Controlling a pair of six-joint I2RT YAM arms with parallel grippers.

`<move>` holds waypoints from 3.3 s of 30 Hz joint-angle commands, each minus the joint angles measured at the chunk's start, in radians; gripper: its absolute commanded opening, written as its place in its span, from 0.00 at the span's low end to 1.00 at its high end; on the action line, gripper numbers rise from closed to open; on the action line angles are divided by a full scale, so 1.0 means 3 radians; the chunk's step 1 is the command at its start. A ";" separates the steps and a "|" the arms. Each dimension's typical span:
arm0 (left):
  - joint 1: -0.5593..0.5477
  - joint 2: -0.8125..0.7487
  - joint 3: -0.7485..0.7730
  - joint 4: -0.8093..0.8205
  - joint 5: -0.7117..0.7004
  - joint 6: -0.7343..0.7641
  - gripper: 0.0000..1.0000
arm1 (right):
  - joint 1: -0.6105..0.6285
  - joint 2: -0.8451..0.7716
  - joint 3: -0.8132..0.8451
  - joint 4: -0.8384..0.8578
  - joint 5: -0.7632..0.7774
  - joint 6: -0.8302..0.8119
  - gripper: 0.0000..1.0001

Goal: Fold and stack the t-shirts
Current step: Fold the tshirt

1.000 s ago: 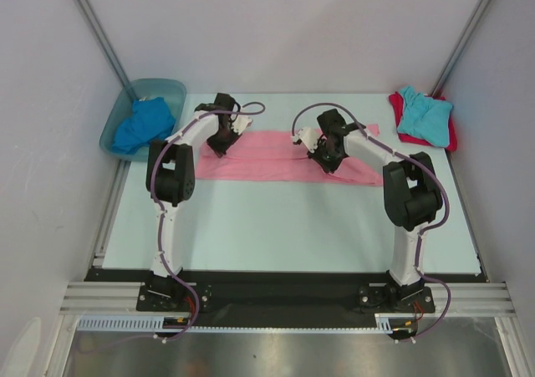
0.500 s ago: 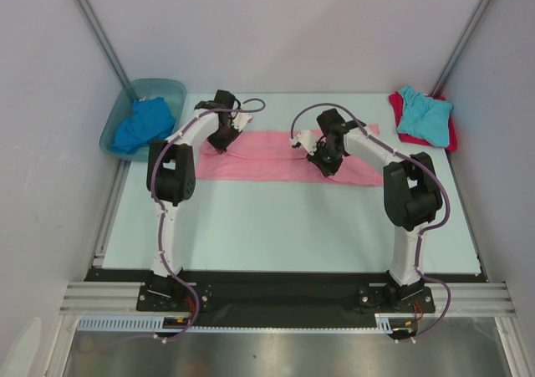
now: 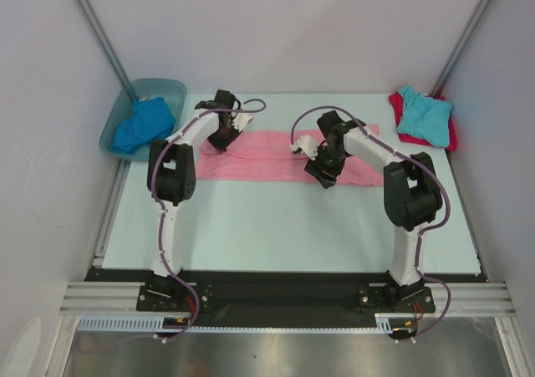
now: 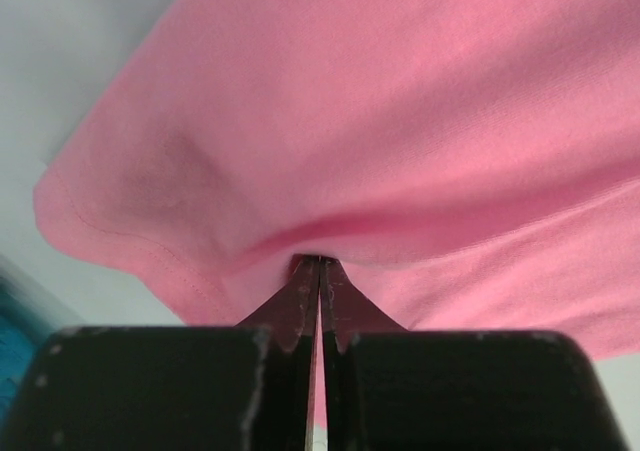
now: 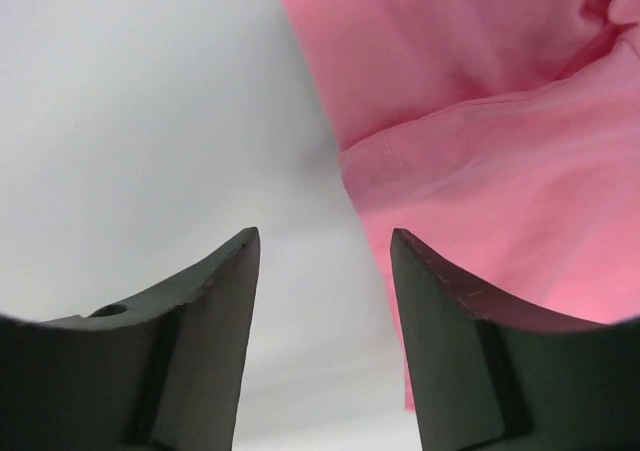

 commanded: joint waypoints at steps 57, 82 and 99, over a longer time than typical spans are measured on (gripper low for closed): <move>0.0592 -0.0972 -0.0191 0.0273 -0.0889 0.0468 0.38 | -0.1233 0.1291 0.1342 0.0280 0.0075 0.1758 0.00; 0.0837 -0.1488 -0.0773 0.0539 -0.1333 0.0601 0.37 | -0.1152 0.2032 0.2436 0.0071 0.0295 0.1472 0.00; 0.0837 -0.1493 -0.0697 0.0539 -0.1252 0.0535 0.37 | -0.1111 0.1158 0.1184 0.0245 0.0320 0.1349 0.34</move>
